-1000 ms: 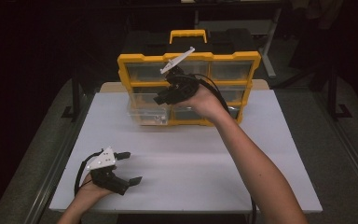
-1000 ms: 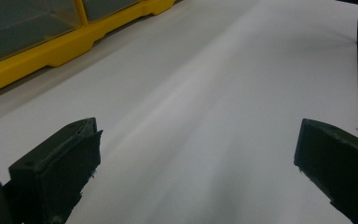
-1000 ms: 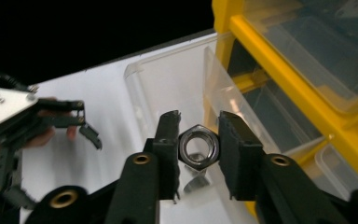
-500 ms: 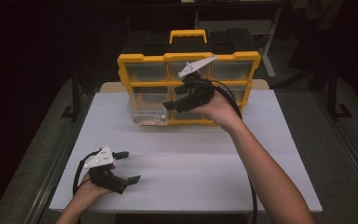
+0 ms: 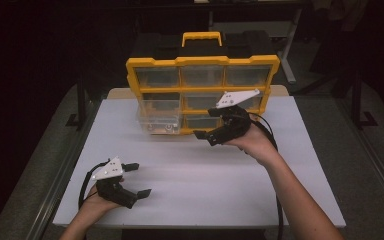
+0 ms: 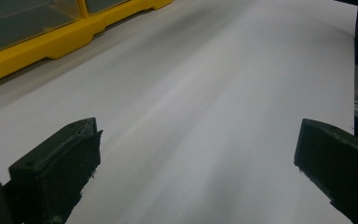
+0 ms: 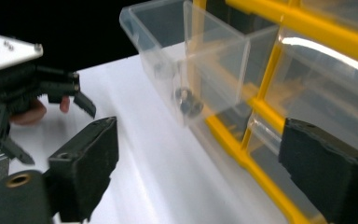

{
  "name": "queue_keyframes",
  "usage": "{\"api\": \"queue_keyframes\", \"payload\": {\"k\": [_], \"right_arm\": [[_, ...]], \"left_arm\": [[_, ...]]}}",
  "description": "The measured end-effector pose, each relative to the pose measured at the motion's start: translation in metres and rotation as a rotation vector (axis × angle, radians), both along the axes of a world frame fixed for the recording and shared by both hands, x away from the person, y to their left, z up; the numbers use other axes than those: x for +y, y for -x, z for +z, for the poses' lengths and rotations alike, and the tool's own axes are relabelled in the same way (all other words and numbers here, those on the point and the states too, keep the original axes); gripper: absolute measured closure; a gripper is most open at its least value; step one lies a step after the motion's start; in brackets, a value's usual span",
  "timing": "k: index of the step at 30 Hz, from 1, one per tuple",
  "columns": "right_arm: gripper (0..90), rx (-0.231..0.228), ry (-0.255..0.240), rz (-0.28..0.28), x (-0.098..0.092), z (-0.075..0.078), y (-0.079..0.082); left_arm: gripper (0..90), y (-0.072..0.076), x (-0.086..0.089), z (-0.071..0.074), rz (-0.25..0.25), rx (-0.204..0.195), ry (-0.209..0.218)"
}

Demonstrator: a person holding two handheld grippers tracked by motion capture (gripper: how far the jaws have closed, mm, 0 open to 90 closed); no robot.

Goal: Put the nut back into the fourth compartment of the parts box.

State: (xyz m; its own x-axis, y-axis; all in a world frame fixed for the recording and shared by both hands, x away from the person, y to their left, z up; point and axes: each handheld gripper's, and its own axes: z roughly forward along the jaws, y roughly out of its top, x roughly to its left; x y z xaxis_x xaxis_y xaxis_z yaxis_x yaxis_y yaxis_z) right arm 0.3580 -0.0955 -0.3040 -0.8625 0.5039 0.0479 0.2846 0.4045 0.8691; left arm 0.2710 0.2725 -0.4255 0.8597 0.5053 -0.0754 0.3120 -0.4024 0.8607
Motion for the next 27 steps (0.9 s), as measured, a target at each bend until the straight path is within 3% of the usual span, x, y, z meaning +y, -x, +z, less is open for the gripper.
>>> {"api": "queue_keyframes", "payload": {"k": [2,7,13,17,22,27], "right_arm": [[7.3,0.016,-0.010,-0.015,-0.004,-0.008,0.007],[5.1,-0.011,-0.003,-0.037,-0.019,-0.030,0.022],[2.3,-0.006,-0.021,-0.081,-0.038,-0.058,0.036],[1.7,0.030,-0.035,-0.098,-0.052,-0.076,0.047],[1.5,0.030,-0.030,-0.112,-0.064,-0.092,0.060],[1.5,0.026,0.007,-0.132,-0.074,-0.104,0.071]], "left_arm": [[0.4,0.000,0.001,0.001,-0.004,-0.006,-0.003],[0.5,-0.001,0.001,0.001,0.003,-0.004,0.005],[0.4,-0.001,0.001,0.001,0.001,0.008,-0.002],[0.4,-0.001,0.001,0.001,0.000,0.007,0.005],[0.5,-0.001,0.000,0.001,-0.004,0.002,-0.004],[0.4,0.000,0.000,0.001,0.000,0.004,0.005]]}}
